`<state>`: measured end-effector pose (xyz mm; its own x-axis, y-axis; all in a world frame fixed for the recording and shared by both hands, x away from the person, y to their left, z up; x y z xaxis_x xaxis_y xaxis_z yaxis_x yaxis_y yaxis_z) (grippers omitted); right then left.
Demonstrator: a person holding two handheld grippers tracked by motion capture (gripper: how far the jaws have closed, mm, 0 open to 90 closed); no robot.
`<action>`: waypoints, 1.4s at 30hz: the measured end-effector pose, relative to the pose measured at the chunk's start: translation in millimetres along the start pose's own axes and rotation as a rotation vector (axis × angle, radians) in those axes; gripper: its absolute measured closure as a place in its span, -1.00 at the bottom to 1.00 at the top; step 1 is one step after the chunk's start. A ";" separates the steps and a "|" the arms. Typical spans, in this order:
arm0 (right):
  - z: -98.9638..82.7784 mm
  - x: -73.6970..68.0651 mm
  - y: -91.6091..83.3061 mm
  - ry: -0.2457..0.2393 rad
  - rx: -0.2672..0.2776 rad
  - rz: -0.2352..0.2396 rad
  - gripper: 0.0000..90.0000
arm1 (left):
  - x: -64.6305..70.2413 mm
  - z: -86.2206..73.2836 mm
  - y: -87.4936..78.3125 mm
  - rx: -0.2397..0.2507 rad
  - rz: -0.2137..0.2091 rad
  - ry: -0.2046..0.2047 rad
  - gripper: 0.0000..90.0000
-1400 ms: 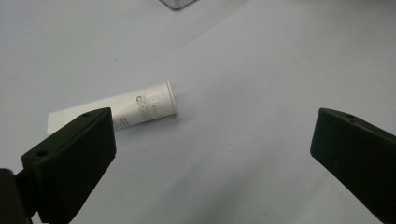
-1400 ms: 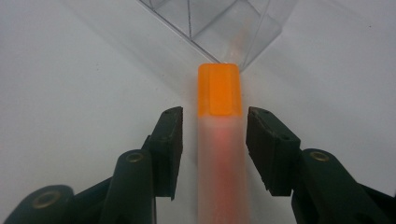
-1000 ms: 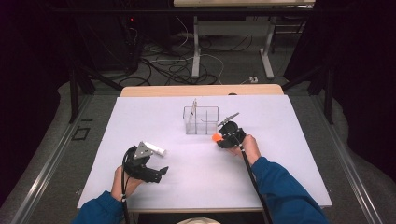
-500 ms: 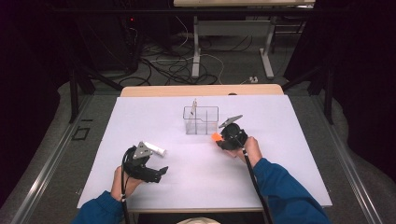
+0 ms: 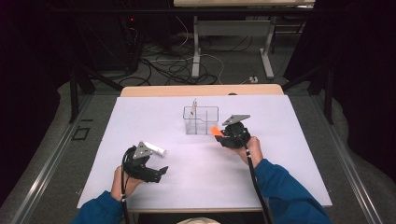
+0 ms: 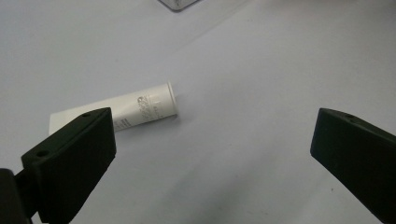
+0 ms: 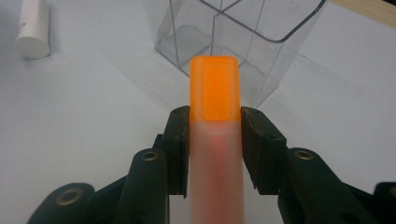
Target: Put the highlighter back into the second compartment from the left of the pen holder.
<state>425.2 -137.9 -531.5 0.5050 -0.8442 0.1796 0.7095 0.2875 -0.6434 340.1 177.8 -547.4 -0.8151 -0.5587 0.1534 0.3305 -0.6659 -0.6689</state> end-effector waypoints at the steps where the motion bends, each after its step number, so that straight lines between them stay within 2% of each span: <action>1: 0.5 -0.4 0.2 0.012 0.022 0.003 0.43 | -0.2 0.0 -0.1 0.000 -0.001 0.001 -1.00; 3: 1.4 -0.1 0.3 0.012 0.042 0.000 0.44 | -0.2 -0.1 0.5 0.008 0.007 -0.001 -1.00; 4: 3.5 -0.7 -0.2 0.025 0.083 0.006 0.44 | -0.1 0.0 0.6 0.011 0.006 -0.002 -1.00; 5: 3.8 0.1 -2.3 0.014 0.059 0.002 0.43 | 0.0 0.0 0.7 0.012 0.006 -0.003 -1.00; 6: 4.9 -0.8 -3.0 0.031 0.072 0.005 0.44 | -0.1 0.0 0.4 0.007 0.007 0.000 -1.00; 7: 4.9 -0.8 -3.0 0.031 0.072 0.005 0.44 | -0.1 0.1 0.6 0.010 0.007 -0.001 -1.00; 9: 9.0 0.3 -4.5 0.039 0.106 0.003 0.44 | 0.0 0.1 0.6 0.012 0.007 -0.002 -1.00; 11: 10.5 0.3 -5.2 0.045 0.107 0.003 0.44 | 0.0 0.1 0.6 0.010 0.010 -0.001 -1.00; 12: 13.2 0.8 -5.7 0.054 0.135 0.002 0.44 | -0.1 0.1 0.4 0.008 0.007 -0.001 -1.00; 21: 22.1 5.9 -4.4 0.081 0.178 -0.009 0.44 | -0.2 0.2 0.3 0.007 0.005 -0.002 -1.00; 27: 34.6 6.8 -1.1 0.117 0.221 -0.012 0.43 | -0.1 0.1 0.5 0.014 0.011 -0.004 -1.00; 33: 44.4 6.3 4.5 0.132 0.239 -0.012 0.44 | -0.2 0.0 0.7 0.015 0.007 -0.006 -1.00; 36: 50.0 5.5 7.6 0.121 0.254 -0.009 0.43 | -0.4 0.1 -0.6 -0.002 -0.007 -0.006 -1.00; 40: 55.3 4.8 11.2 0.115 0.262 -0.004 0.43 | -0.5 0.2 -0.7 -0.002 -0.006 -0.005 -1.00; 42: 59.0 4.3 13.9 0.126 0.275 -0.001 0.43 | -0.4 0.2 -0.6 -0.004 -0.006 -0.007 -1.00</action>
<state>466.3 -110.9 -495.8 0.4515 -0.8890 0.0758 0.8253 0.3838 -0.4143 340.3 178.3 -547.0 -0.8137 -0.5582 0.1620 0.3239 -0.6668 -0.6712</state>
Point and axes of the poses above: each handheld gripper's, and its own axes: y roughly forward along the jaws, z roughly out of its top, x roughly to its right, the point moved 3 cm from there along y, roughly forward along the jaws, and after that the axes turned 15 degrees about -z, right-handed, at the moved point
